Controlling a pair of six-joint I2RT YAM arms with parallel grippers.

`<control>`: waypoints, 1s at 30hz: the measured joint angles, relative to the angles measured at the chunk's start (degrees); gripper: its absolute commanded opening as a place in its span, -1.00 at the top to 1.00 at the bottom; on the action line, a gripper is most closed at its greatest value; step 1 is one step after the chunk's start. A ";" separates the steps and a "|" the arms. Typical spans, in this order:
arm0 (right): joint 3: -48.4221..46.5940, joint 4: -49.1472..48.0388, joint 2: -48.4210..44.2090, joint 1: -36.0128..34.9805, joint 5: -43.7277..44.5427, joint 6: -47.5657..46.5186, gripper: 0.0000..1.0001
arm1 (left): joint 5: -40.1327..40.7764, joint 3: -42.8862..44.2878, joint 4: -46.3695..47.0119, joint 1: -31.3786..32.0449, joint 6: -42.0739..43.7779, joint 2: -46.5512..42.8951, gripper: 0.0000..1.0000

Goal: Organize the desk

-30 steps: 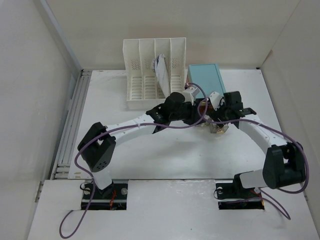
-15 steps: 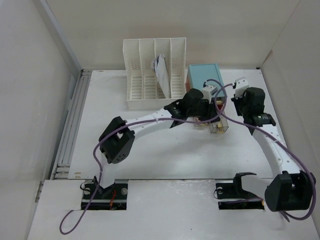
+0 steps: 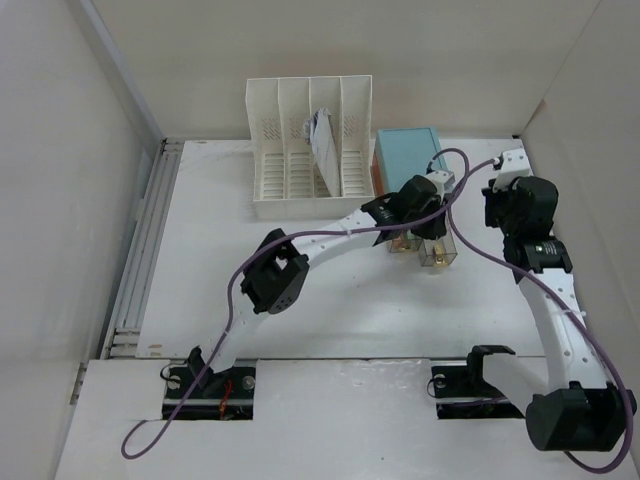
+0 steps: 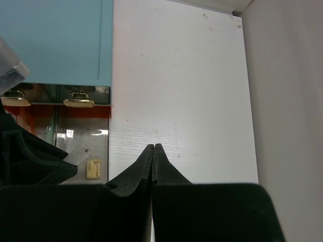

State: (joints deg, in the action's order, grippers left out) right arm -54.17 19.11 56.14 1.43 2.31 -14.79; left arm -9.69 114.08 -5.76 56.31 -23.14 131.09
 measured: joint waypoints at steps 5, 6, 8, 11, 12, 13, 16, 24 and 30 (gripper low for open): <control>0.00 0.00 -0.48 0.17 -0.15 0.48 1.00 | 2.27 2.29 -2.05 -0.07 0.57 2.54 0.45; 0.00 0.00 -0.52 0.26 -0.20 0.52 1.00 | 2.62 2.32 -2.32 -0.07 0.79 2.82 0.25; 0.00 0.00 -0.66 0.42 -0.26 0.66 1.00 | 3.06 2.32 -2.95 -0.07 1.11 3.23 -0.06; 0.00 -0.17 -0.79 0.44 -0.74 0.85 1.00 | 3.80 2.32 -3.91 -0.09 1.01 3.45 -0.26; 0.00 -0.24 -0.94 0.44 -0.90 0.90 1.00 | 3.87 2.32 -4.09 -0.13 1.11 3.48 -0.30; 0.00 -0.20 -1.03 0.44 -1.07 0.87 1.00 | 3.96 2.32 -4.04 -0.13 1.25 3.48 -0.30; 0.00 -0.09 -0.98 0.44 -1.81 0.55 1.00 | 4.35 2.34 -4.00 -0.11 1.29 3.48 -0.10; 0.00 1.05 -0.92 0.44 -5.77 -3.58 1.00 | 5.75 -1.31 -1.70 -0.11 1.73 0.90 1.00; 0.00 3.21 -1.22 0.59 -10.27 -9.14 0.90 | 7.61 -13.46 1.88 -0.11 2.43 -12.52 1.00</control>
State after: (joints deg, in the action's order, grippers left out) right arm -54.17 22.33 54.92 2.02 -7.97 -23.92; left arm -2.09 100.62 -3.88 56.21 -20.71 118.56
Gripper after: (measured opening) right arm 0.013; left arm 0.003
